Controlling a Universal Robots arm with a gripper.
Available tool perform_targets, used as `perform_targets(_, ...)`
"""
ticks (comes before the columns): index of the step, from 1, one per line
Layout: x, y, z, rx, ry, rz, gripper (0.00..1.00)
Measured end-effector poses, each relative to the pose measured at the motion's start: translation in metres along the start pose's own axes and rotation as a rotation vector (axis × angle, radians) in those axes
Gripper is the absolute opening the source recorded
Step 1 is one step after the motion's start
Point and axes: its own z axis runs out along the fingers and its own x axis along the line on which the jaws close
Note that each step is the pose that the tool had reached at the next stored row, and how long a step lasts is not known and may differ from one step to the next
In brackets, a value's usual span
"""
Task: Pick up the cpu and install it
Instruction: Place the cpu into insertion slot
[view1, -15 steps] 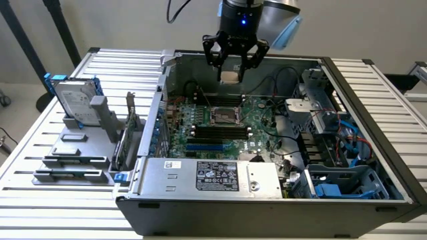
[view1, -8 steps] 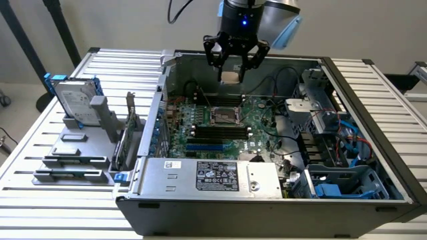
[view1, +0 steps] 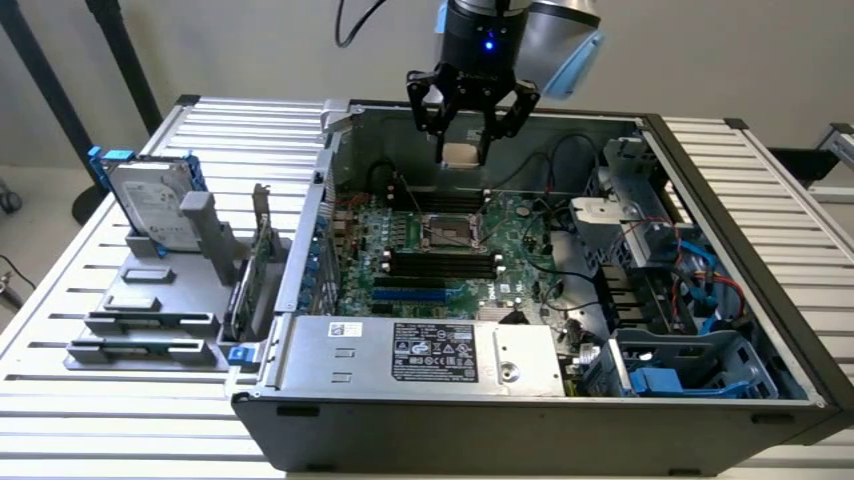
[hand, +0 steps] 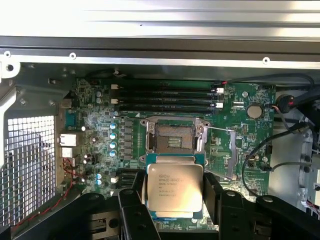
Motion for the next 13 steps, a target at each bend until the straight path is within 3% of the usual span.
perform_targets(8, 0.0001, 0.0000, 0.0004, -0.0001, -0.0001, 0.001, 0.55)
perform_targets(13, 0.0007, 0.0000, 0.0023, -0.0033, -0.0011, 0.067, 0.55)
